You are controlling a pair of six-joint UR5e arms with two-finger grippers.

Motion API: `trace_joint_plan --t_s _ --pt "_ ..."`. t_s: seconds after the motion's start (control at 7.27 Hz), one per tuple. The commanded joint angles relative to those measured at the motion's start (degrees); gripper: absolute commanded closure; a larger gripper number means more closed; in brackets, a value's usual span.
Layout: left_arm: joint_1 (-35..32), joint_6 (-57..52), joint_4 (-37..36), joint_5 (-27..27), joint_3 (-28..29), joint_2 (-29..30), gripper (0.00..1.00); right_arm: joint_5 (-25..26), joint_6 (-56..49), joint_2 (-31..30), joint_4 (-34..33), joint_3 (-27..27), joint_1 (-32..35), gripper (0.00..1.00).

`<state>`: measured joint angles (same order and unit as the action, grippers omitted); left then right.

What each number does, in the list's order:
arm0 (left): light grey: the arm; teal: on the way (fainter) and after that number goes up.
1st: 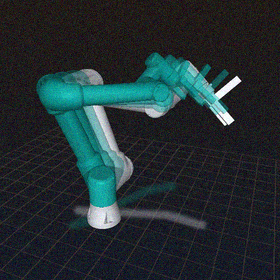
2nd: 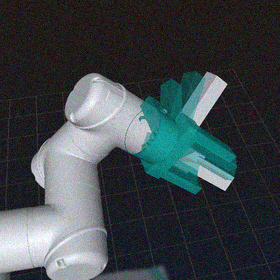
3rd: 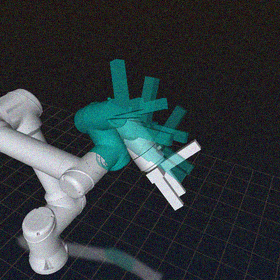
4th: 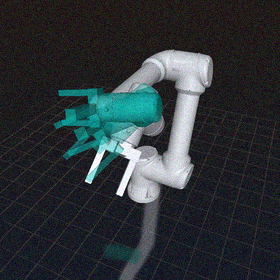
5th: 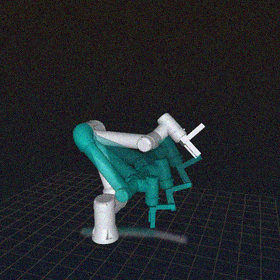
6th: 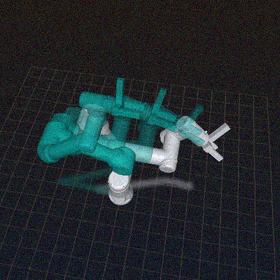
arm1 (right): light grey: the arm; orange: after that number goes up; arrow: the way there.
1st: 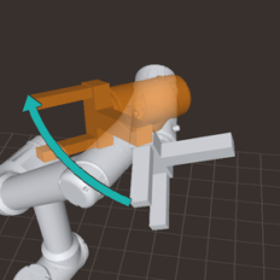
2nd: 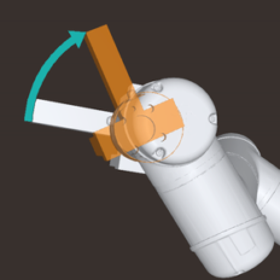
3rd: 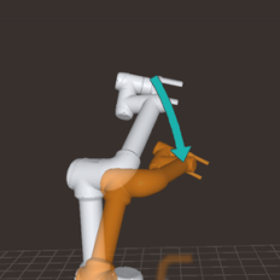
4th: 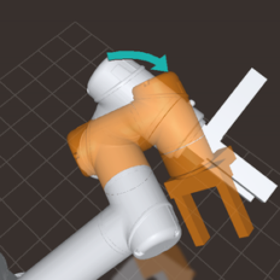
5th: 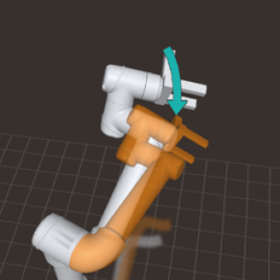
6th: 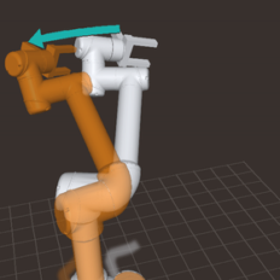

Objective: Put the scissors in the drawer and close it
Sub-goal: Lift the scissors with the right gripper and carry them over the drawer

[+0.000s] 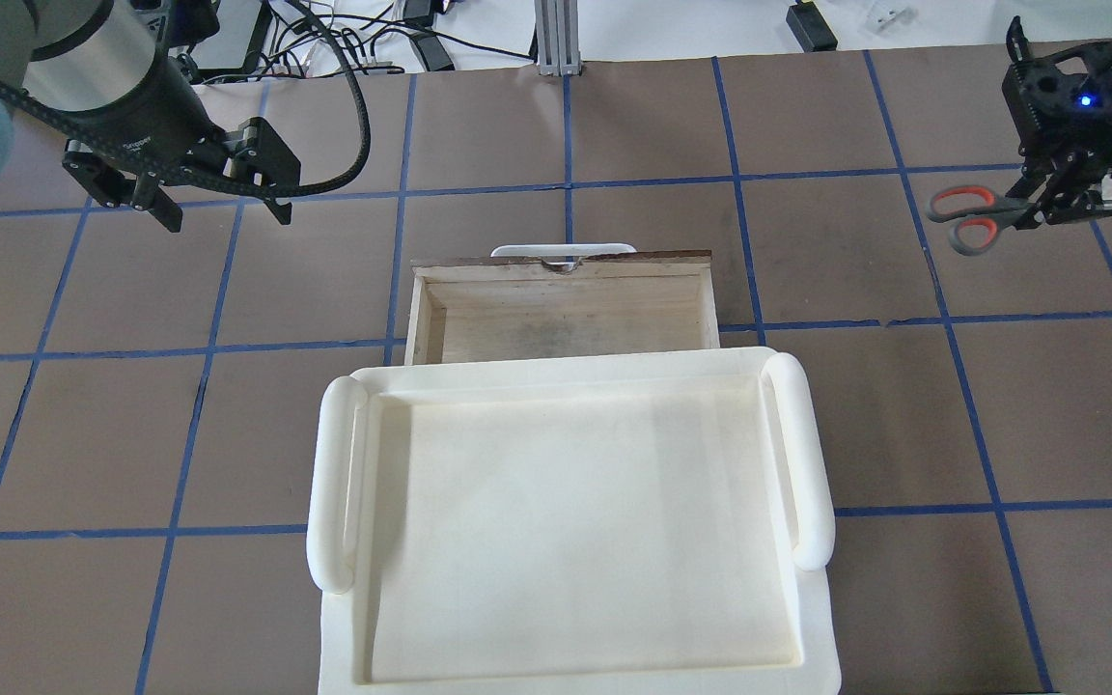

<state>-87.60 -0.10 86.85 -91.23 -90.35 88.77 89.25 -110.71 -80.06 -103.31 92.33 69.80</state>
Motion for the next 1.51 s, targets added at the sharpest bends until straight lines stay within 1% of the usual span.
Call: trace_joint_plan --t_s 0.0,0.14,0.28,0.41,0.69,0.96,1.24,1.38 --pt "-0.03 0.01 0.08 -0.09 0.0 -0.09 0.0 -0.04 9.33 -1.76 4.95 -2.16 8.9 1.0" --pt "0.06 0.01 0.08 -0.09 0.0 -0.01 0.0 0.13 9.63 -2.02 6.79 -2.16 13.73 1.0" --pt "-0.03 0.01 0.08 0.0 0.0 -0.09 0.0 0.31 11.89 -2.38 7.07 -2.16 17.87 1.0" --pt "-0.12 0.01 -0.01 0.0 0.0 0.08 0.0 -0.12 17.83 -2.38 6.98 -2.16 21.04 1.0" --pt "-0.12 0.01 -0.01 -0.17 0.0 0.08 0.0 -0.13 24.89 -1.77 6.45 -2.16 27.9 1.0" --pt "-0.03 0.01 -0.1 -0.18 0.0 -0.09 0.0 -2.93 30.88 -1.33 5.15 -2.07 31.69 1.0" --pt "-0.03 0.01 -0.1 -0.09 0.0 -0.18 0.0 -2.94 34.74 -0.45 4.44 -1.98 35.82 1.0" --pt "-0.03 0.01 -0.01 -0.09 0.0 -0.18 0.0 -2.94 36.77 0.34 2.87 -2.07 37.93 1.0"
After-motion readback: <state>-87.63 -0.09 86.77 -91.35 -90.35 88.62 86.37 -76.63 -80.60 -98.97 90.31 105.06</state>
